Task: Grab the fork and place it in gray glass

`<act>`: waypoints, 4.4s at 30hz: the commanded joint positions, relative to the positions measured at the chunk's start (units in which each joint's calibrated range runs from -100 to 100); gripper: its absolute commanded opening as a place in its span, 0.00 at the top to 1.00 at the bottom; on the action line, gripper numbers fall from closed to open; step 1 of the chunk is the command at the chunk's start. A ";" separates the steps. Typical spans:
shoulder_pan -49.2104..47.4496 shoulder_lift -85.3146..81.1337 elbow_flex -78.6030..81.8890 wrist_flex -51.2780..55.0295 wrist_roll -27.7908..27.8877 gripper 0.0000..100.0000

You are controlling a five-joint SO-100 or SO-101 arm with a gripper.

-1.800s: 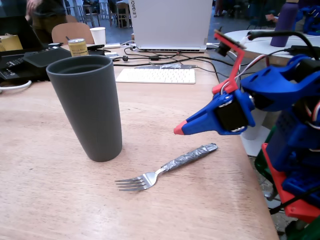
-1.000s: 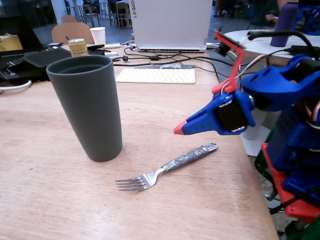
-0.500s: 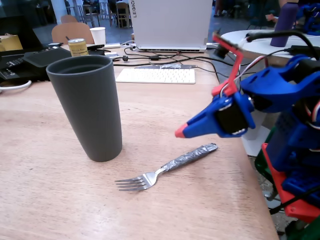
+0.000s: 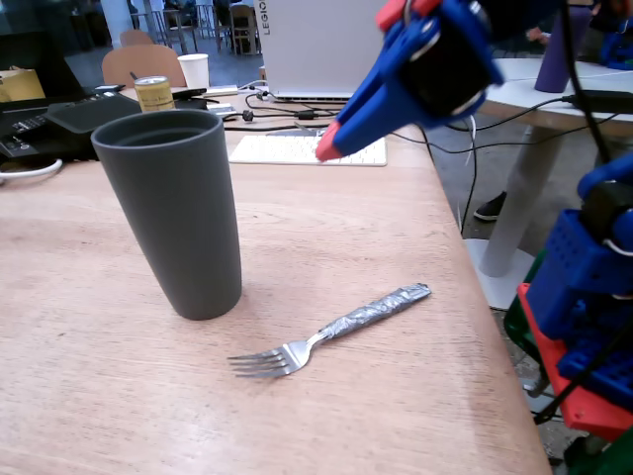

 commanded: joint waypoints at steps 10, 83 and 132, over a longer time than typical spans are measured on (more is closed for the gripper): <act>0.66 0.13 -19.54 29.27 3.32 1.00; -0.18 20.54 4.34 7.60 16.90 0.72; 2.69 49.27 0.37 -17.36 17.92 0.64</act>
